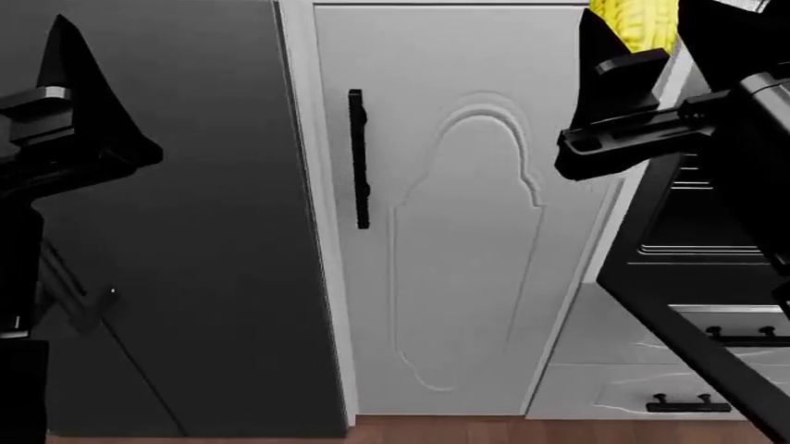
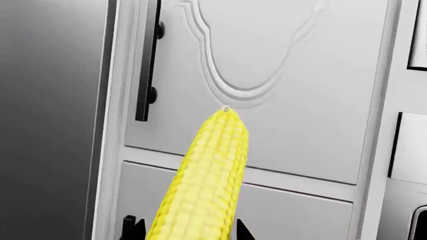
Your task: Pick the corn from the top rack in the oven and place it on the plate on the counter.
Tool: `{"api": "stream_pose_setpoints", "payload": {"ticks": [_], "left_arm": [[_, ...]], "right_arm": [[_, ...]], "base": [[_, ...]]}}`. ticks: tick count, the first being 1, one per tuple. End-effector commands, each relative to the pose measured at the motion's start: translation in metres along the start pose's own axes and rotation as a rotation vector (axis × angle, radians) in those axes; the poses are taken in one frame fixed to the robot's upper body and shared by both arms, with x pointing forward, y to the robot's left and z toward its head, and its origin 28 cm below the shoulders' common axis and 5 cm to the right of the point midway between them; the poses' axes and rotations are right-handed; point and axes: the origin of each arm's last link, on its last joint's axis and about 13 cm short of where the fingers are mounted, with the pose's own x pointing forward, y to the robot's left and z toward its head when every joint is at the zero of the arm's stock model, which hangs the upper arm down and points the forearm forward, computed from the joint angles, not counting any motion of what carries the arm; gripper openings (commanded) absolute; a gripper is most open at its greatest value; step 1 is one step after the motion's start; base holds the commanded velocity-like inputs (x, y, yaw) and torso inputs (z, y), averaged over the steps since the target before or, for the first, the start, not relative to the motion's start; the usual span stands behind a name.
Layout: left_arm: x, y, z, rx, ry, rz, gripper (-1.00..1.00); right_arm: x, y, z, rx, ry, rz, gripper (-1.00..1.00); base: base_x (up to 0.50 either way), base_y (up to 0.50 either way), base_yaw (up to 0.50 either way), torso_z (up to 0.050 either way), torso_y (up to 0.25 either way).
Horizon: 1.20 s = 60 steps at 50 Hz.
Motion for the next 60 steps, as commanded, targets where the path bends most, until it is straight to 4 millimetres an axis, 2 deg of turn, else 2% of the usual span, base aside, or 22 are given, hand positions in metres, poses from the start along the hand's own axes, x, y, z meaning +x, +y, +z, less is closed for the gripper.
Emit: {"api": "stream_pose_setpoints", "payload": {"ticks": [1, 60], "left_arm": [[-0.0001, -0.0003, 0.0004, 0.001, 0.000, -0.003, 1.00], [-0.0010, -0.0020, -0.0001, -0.002, 0.000, -0.006, 1.00]], "right_arm": [[0.0003, -0.0007, 0.0005, -0.008, -0.007, -0.010, -1.00], [-0.0026, -0.0012, -0.0010, -0.010, -0.008, 0.009, -1.00]], "base": [[0.00, 0.00, 0.50, 0.000, 0.000], [0.00, 0.00, 0.50, 0.000, 0.001]]}}
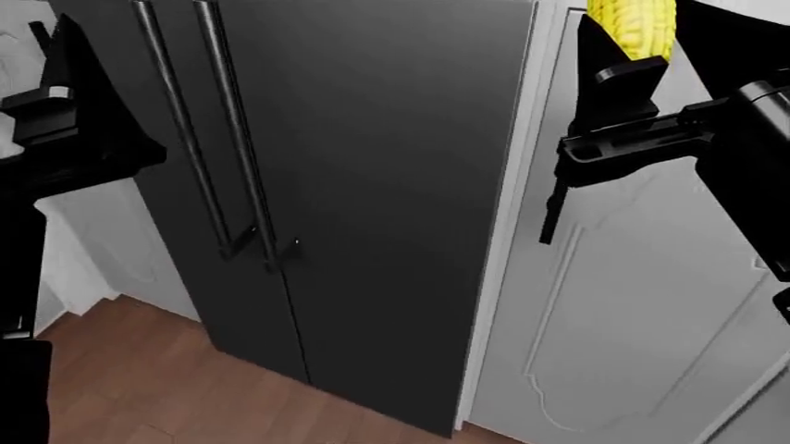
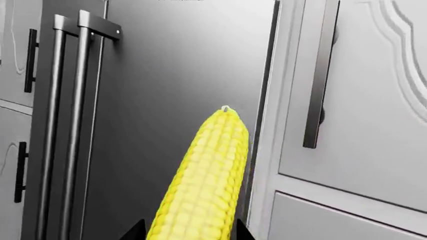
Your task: Pick the corn from the top rack in the oven and place it on the plate on the counter.
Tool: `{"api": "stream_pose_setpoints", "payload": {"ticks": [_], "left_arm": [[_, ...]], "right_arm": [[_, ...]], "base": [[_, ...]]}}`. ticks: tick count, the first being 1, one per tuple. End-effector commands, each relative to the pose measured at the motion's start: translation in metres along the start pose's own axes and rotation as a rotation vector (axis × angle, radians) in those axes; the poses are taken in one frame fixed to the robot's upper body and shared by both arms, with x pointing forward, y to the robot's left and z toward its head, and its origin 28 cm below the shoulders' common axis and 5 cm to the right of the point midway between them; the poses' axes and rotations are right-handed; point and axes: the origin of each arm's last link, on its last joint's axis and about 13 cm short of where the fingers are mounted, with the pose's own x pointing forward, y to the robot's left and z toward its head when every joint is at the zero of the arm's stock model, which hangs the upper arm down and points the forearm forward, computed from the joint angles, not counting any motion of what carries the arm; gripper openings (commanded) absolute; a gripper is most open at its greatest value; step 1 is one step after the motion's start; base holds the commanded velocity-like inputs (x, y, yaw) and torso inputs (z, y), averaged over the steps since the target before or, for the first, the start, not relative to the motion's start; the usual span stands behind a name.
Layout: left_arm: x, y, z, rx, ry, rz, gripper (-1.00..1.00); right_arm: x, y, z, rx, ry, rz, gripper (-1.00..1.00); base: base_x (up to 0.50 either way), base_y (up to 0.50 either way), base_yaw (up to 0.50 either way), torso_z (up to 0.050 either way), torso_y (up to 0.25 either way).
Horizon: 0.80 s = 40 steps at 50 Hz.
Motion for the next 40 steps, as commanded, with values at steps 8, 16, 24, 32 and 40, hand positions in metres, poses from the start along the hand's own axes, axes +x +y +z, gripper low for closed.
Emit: {"api": "stream_pose_setpoints", "payload": {"ticks": [8, 16, 24, 32, 40], "left_arm": [[-0.0007, -0.0003, -0.0002, -0.001, 0.000, -0.001, 1.00], [-0.0010, -0.0003, 0.0000, -0.001, 0.001, -0.002, 1.00], [-0.0007, -0.0008, 0.0001, 0.000, 0.001, -0.006, 1.00], [-0.0005, -0.0014, 0.0004, -0.001, 0.003, -0.008, 1.00], [-0.0013, -0.0011, 0.0007, -0.002, 0.003, -0.005, 1.00]], "right_arm": [[-0.0010, -0.0009, -0.0004, -0.004, -0.006, -0.002, -1.00], [-0.0010, -0.0006, -0.0001, -0.005, -0.007, -0.001, -1.00], [-0.0001, -0.0002, -0.0002, -0.003, -0.005, 0.001, -1.00], [0.0007, -0.0002, 0.0000, -0.002, -0.006, 0.003, -1.00], [0.0001, -0.0003, 0.0003, -0.001, -0.007, 0.002, -1.00]], "base": [[0.00, 0.00, 0.50, 0.000, 0.000], [0.00, 0.00, 0.50, 0.000, 0.001], [0.00, 0.00, 0.50, 0.002, 0.000], [0.00, 0.00, 0.50, 0.000, 0.001], [0.00, 0.00, 0.50, 0.000, 0.000]]}}
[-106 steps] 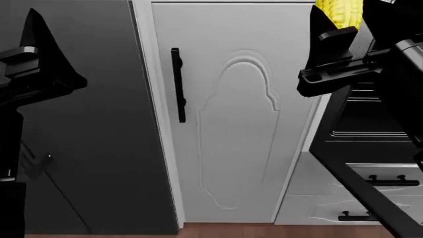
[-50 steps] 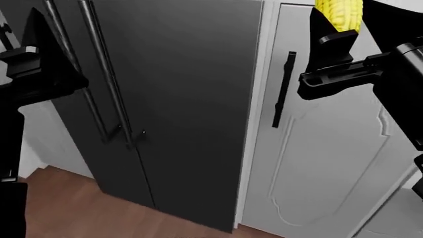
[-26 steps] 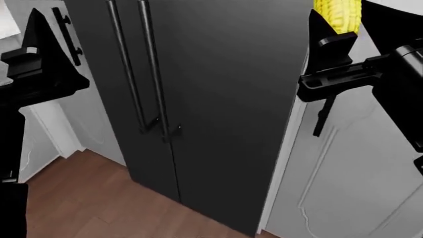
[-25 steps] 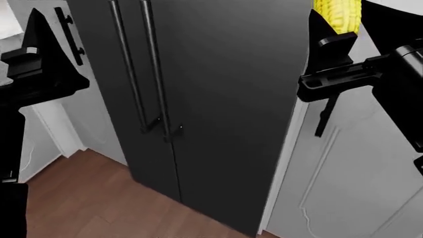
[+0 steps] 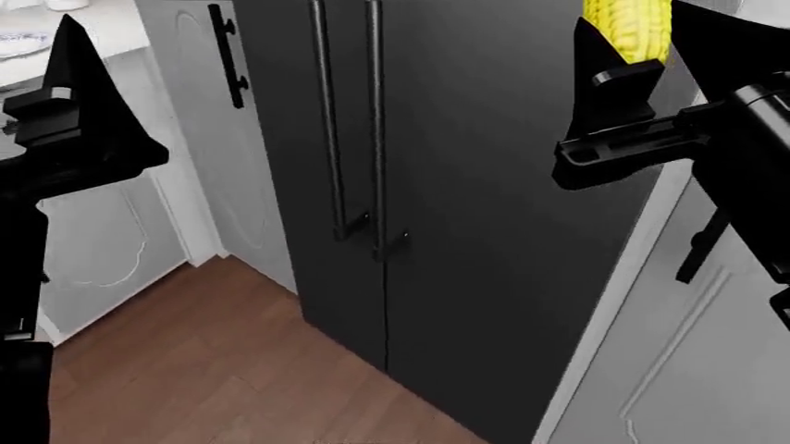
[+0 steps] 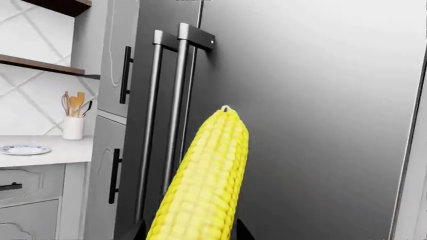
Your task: Pick the corn from the top rack in the oven and place it on the plate on the counter.
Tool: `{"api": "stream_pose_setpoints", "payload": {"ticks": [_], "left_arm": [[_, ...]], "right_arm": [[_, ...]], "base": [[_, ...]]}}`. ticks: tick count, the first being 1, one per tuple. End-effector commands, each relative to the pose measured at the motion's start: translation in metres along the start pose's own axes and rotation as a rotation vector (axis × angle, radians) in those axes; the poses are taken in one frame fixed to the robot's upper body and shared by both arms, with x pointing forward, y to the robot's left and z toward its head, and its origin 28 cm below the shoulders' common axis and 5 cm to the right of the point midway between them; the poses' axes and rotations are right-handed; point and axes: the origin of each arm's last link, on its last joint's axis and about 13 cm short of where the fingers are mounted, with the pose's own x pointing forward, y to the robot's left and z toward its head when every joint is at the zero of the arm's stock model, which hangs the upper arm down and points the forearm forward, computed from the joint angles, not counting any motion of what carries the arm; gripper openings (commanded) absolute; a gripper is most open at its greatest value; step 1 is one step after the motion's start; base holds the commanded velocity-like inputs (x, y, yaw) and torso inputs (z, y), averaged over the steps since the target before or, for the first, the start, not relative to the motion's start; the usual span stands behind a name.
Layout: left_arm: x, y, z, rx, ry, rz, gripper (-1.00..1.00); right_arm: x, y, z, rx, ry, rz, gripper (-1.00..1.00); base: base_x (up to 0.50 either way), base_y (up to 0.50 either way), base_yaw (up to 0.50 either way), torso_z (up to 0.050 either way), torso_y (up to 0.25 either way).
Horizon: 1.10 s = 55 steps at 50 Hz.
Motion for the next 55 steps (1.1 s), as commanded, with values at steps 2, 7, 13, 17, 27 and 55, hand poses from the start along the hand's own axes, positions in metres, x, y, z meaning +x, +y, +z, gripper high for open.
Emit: {"api": "stream_pose_setpoints", "payload": {"ticks": [2, 7, 13, 17, 27, 55], "left_arm": [[-0.0008, -0.0001, -0.0003, -0.001, 0.001, 0.000, 1.00], [-0.0010, -0.0002, -0.0010, -0.002, 0.002, 0.000, 1.00], [-0.0012, -0.0007, -0.0014, -0.004, 0.002, -0.002, 1.00], [-0.0013, -0.0007, -0.0014, -0.004, 0.003, -0.002, 1.00], [-0.0014, -0.0006, 0.0000, -0.003, 0.001, -0.002, 1.00], [-0.0012, -0.0012, -0.0005, -0.004, 0.002, -0.005, 1.00]], "right_arm": [[0.0000, -0.0011, 0.0009, -0.007, -0.009, -0.006, -1.00], [-0.0002, -0.0010, 0.0005, -0.007, -0.010, -0.005, -1.00], [-0.0002, -0.0014, -0.0001, -0.006, -0.010, -0.005, -1.00], [-0.0004, -0.0015, -0.0004, -0.007, -0.010, -0.006, -1.00], [-0.0003, -0.0011, -0.0003, -0.007, -0.010, -0.003, -1.00], [-0.0005, -0.0009, -0.0004, -0.008, -0.008, -0.001, -1.00]], "base": [[0.00, 0.00, 0.50, 0.000, 0.000], [0.00, 0.00, 0.50, 0.000, 0.002], [0.00, 0.00, 0.50, 0.000, 0.000], [0.00, 0.00, 0.50, 0.000, 0.000], [0.00, 0.00, 0.50, 0.000, 0.001], [0.00, 0.00, 0.50, 0.000, 0.001]]}}
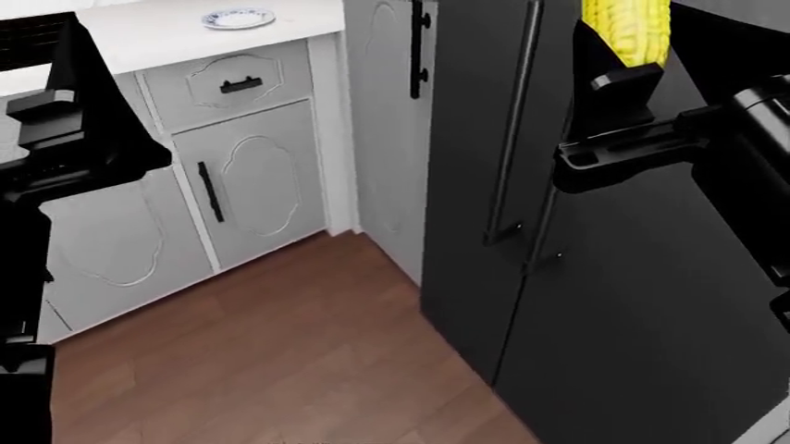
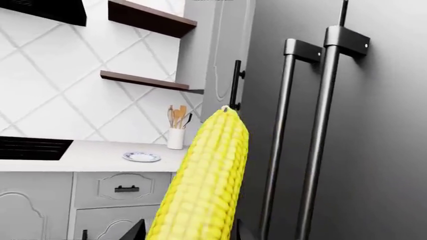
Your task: Pick the corn from the top rack in the oven and place it on the plate on the counter.
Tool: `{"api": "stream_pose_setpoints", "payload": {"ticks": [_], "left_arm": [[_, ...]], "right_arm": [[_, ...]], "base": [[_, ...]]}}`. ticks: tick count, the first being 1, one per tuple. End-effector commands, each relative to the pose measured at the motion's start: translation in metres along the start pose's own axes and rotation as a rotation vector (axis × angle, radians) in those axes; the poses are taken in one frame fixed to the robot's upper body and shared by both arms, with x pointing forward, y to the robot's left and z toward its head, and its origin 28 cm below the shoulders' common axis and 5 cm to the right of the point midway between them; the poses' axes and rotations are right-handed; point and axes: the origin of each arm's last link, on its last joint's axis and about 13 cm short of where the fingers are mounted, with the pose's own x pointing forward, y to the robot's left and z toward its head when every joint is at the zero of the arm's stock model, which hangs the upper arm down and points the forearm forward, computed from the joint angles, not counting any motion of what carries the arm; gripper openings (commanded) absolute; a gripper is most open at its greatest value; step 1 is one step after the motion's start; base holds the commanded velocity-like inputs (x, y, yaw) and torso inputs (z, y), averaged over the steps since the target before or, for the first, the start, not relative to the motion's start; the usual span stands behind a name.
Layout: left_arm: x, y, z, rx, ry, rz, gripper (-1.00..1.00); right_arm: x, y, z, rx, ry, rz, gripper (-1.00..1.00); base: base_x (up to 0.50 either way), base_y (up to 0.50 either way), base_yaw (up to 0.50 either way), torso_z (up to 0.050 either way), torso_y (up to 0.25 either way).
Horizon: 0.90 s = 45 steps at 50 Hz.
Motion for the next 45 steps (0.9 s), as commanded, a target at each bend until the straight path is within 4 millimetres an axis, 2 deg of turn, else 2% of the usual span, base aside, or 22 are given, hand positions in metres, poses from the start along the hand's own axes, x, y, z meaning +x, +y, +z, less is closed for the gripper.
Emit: {"api": "stream_pose_setpoints", "payload": {"ticks": [1, 37, 45], "left_arm": [[0.0000, -0.0003, -0.0002, -0.001, 0.001, 0.001, 1.00], [-0.0007, -0.0009, -0.0005, -0.001, 0.002, -0.006, 1.00], [-0.0013, -0.0014, -0.0008, -0.003, 0.005, -0.006, 1.00]], "right_arm": [[0.0005, -0.0011, 0.0003, -0.007, -0.009, -0.005, -1.00], [-0.0001, -0.0002, 0.0000, -0.012, -0.002, -0.007, -1.00], [-0.0010, -0.0008, -0.0004, -0.012, -0.008, -0.002, -1.00]], "base": [[0.00, 0.00, 0.50, 0.000, 0.000], [0.00, 0.00, 0.49, 0.000, 0.001], [-0.41, 0.16, 0.00, 0.000, 0.000]]}}
